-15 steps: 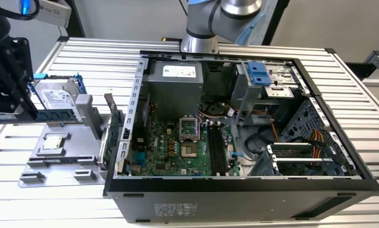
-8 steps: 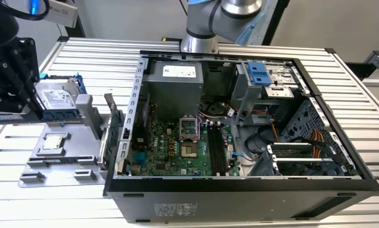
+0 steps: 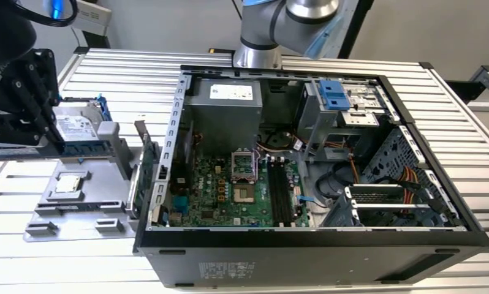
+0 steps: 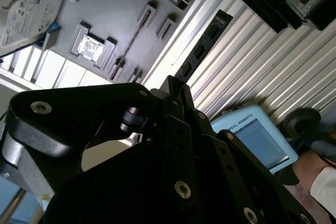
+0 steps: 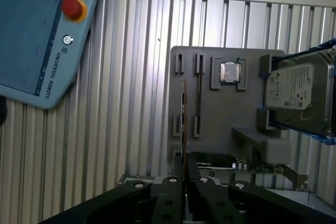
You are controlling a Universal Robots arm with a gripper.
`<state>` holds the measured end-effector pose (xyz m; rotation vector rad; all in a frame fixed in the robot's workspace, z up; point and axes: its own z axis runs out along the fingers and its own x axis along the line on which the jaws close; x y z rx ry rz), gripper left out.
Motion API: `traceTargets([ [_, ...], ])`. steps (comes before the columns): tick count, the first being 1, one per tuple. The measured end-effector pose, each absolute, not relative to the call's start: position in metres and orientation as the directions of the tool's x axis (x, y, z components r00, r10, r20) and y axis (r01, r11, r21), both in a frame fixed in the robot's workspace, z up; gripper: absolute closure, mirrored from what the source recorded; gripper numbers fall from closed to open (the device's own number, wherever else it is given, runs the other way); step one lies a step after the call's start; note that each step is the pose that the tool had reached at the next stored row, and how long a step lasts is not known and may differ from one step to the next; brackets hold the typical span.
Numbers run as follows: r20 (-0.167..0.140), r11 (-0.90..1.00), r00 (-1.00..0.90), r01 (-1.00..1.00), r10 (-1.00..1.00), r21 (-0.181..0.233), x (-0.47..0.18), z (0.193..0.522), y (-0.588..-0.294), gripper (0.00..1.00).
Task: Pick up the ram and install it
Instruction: 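Pick up the ram and move it above insertion slot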
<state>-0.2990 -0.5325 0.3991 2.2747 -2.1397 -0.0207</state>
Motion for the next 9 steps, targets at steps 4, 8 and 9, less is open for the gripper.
traceTargets([
  [4, 0.003, -0.063, 0.063, -0.998, -0.998, 0.023, -0.2942, 0.3991, -0.5324, 1.0],
  [8, 0.003, -0.065, 0.065, -0.998, -0.998, 0.023, -0.2892, 0.3991, -0.5324, 1.0],
  [9, 0.003, -0.066, 0.066, -0.998, -0.998, 0.023, -0.288, 0.399, -0.5324, 1.0],
])
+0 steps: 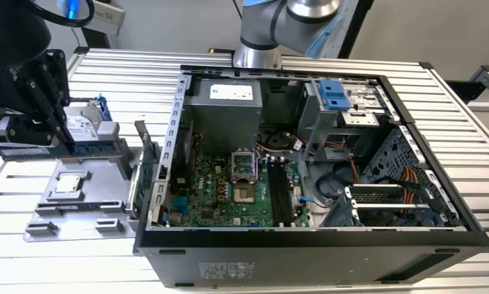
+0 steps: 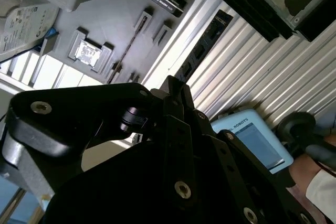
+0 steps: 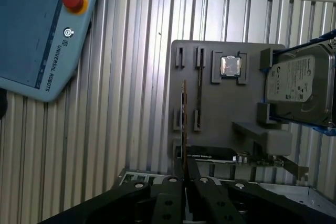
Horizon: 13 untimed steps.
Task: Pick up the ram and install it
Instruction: 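Pick up the ram and move it above insertion slot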
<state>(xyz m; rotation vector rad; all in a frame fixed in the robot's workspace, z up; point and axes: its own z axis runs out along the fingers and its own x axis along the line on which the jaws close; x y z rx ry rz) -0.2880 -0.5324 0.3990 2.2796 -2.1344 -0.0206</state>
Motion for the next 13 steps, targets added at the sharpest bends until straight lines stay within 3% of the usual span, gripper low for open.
traceTargets([
  [13, 0.003, -0.072, 0.072, -0.997, -0.997, 0.023, -0.274, 0.399, -0.532, 1.0],
])
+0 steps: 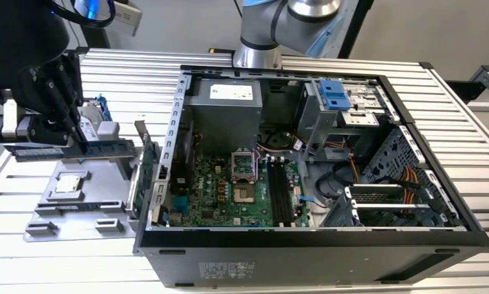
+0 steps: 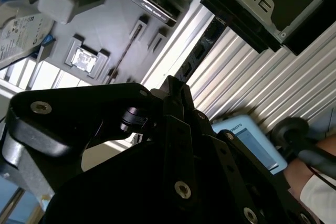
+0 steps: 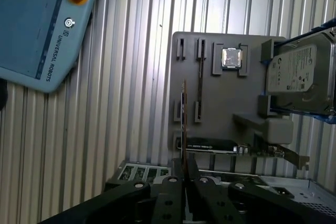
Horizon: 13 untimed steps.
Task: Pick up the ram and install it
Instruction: 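Pick up the ram and move it above insertion slot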
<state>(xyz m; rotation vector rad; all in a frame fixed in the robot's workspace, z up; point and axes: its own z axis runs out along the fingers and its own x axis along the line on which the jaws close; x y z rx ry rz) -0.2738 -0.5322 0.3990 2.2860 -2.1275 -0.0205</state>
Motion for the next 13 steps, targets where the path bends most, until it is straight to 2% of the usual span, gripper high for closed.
traceTargets([
  [13, 0.003, -0.072, 0.072, -0.997, -0.997, 0.023, -0.2701, 0.399, -0.5322, 1.0],
])
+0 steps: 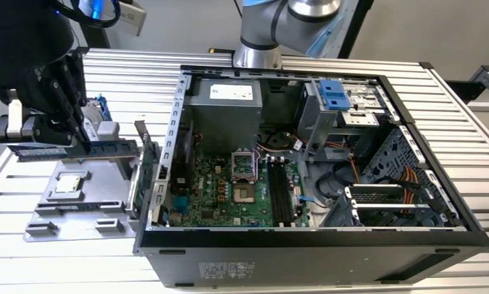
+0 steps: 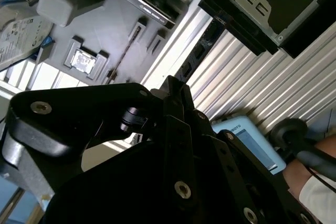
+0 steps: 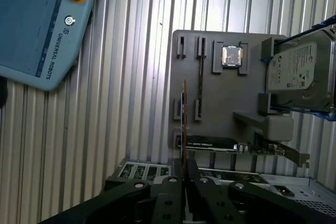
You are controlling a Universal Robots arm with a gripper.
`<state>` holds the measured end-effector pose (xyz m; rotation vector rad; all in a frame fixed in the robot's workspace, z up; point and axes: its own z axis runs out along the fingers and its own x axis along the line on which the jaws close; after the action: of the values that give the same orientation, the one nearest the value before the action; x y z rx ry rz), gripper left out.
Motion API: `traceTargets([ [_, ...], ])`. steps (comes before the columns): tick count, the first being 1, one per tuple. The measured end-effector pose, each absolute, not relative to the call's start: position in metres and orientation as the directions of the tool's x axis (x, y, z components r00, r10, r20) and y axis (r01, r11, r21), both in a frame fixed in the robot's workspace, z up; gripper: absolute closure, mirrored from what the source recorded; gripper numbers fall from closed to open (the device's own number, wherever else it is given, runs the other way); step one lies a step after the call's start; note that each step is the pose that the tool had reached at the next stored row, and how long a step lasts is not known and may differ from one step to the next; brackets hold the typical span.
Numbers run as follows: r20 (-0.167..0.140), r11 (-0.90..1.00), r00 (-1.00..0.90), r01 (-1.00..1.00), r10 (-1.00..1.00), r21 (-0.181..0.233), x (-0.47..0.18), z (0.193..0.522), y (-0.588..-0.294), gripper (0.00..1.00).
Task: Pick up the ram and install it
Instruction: 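Pick up the ram and move it above insertion slot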
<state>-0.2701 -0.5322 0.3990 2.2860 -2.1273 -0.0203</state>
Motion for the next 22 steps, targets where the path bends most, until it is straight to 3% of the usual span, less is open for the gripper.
traceTargets([
  [22, 0.003, -0.072, 0.072, -0.997, -0.997, 0.023, -0.237, 0.399, -0.532, 1.0],
])
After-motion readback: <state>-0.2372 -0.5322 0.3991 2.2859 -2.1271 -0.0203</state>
